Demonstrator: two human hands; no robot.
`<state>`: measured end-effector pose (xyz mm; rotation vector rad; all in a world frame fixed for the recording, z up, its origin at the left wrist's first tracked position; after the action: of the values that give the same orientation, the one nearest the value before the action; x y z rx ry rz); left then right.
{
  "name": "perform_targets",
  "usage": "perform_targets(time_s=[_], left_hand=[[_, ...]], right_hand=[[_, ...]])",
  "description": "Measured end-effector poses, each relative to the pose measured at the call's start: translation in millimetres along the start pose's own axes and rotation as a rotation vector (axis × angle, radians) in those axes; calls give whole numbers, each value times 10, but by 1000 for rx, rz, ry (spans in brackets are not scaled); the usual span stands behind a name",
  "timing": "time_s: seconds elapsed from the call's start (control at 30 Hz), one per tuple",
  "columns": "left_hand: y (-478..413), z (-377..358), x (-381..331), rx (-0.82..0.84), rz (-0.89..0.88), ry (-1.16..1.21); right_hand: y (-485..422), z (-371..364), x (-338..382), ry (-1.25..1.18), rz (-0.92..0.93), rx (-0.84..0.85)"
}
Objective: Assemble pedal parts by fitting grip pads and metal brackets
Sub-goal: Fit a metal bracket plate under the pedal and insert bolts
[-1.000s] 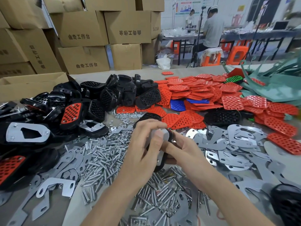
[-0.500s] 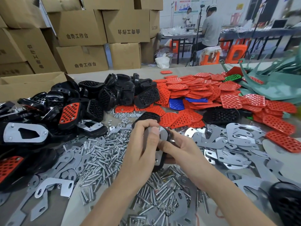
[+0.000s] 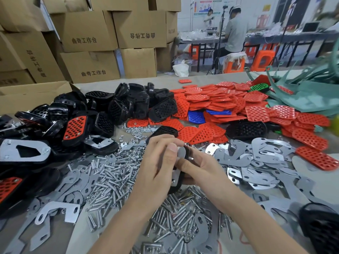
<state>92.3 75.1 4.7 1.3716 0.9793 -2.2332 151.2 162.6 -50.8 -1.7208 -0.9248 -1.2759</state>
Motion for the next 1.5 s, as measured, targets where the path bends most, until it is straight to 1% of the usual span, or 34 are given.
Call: perform_targets(time_s=[0.1,0.2,0.33,0.47,0.57,0.67,0.73,0.83,0.87,1.03,1.1,1.17,1.3,1.4,1.43,1.5], left_hand=[[25,9,78,8,87,114],[1,6,33,-9,58,99],[-7,-8,12,3,3,-4],[29,-2,99,11,97,119],[-4,5,67,-8,75,71],[-16,-14,14,-1,12,-13],[0,-6,29,-1,28,0],[24,15,117,-8,102,94],[20,19,125,-13,110,84],[-12,-3,23,-19,17,-20],[9,-6,49,-4,36,13],[29,11,109,-4,92,103],[-5,7,97,-17,75,28],[-3,0,32,-29,2,-45],[5,-3,36,-27,3,-43],[21,18,88,-37,55,54]], right_hand=[[-5,0,6,4,-2,1],[6,11,-5,13,-4,-9],[11,0,9,27,2,-4],[3,-6,21,-1,-7,3],[11,-17,16,-1,-7,7],[16,-28,11,12,-8,14],[15,-25,14,11,-11,9],[12,-29,18,-6,-20,13],[13,-32,18,-4,-21,14],[15,-34,11,19,-11,17],[12,-28,7,8,-18,13],[10,-25,7,-9,-28,9],[24,-60,18,4,-15,37],[25,-54,8,12,-17,42],[22,-40,5,14,-21,34],[17,-33,5,15,-27,29]])
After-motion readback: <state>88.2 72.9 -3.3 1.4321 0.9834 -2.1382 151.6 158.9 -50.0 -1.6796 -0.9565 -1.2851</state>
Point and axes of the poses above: each hand's wrist, its own y-axis away from the middle knuckle, its own z-axis out of the back of the hand, x = y × z, the point moved 10 cm from there along -y, towards the middle knuckle, and after that the axes turned 5 degrees about z, right-handed, at the moved point
